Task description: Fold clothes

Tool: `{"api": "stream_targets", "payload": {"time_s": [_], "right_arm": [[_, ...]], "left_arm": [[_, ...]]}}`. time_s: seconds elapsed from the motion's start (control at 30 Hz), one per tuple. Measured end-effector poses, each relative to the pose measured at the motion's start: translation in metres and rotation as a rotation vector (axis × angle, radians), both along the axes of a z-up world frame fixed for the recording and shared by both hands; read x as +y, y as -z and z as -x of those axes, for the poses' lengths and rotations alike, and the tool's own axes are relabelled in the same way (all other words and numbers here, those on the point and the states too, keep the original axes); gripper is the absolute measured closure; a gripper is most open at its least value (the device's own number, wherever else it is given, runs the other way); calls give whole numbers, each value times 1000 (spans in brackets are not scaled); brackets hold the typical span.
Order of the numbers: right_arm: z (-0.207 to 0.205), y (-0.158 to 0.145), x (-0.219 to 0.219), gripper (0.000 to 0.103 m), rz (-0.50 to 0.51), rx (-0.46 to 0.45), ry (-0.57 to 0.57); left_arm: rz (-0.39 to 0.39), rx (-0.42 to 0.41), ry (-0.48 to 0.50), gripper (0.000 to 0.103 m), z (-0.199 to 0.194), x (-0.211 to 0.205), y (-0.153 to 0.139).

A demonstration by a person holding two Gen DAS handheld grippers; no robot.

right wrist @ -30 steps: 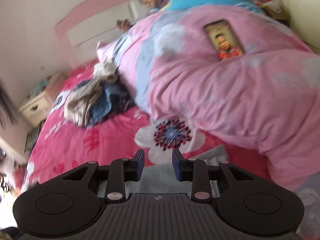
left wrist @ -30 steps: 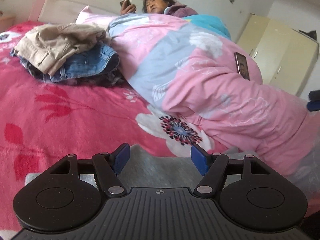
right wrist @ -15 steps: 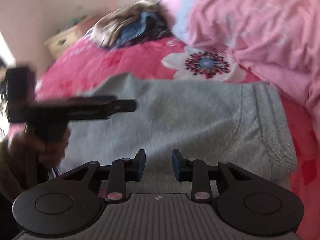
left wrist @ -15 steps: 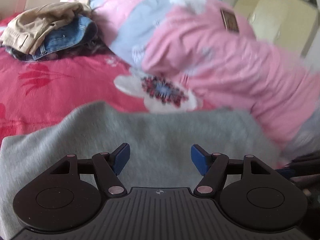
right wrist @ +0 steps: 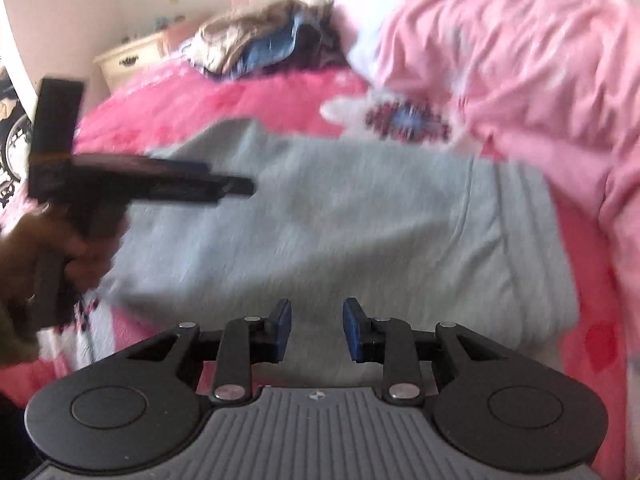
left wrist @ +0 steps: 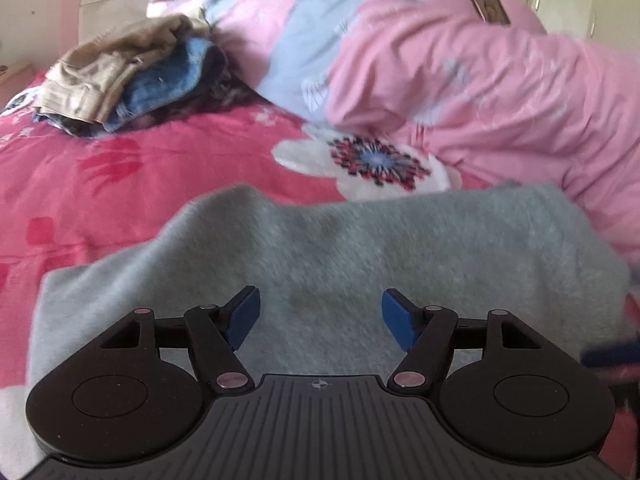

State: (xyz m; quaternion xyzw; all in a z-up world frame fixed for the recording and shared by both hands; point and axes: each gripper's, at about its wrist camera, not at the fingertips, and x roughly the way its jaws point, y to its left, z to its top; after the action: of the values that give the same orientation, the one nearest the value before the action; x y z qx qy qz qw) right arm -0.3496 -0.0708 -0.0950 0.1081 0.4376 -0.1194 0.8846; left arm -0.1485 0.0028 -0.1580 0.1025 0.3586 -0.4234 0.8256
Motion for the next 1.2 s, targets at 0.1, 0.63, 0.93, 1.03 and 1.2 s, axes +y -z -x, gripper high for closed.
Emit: {"api": "stream_targets", "payload": {"time_s": [0.1,0.63,0.93,1.03,1.2], "right_arm": [[7,25,4,73,-6,67,-16],[9,11,-25,71,-38,-53,71],[7,10,-25,69,-11,-53,100],[1,2,-27,69,17,-69,117],[-15,-4,-45,69,49,-88,175]], "left_arm": [[-17,5,-47,34,-7,11,6],[-54,17,-278,32,43,119,-21],[-56,-6,-304,32,51,127,-11],[-34,-44,-282,32,52,125,-25],[45,-77,-194,30,39,98,-32]]}}
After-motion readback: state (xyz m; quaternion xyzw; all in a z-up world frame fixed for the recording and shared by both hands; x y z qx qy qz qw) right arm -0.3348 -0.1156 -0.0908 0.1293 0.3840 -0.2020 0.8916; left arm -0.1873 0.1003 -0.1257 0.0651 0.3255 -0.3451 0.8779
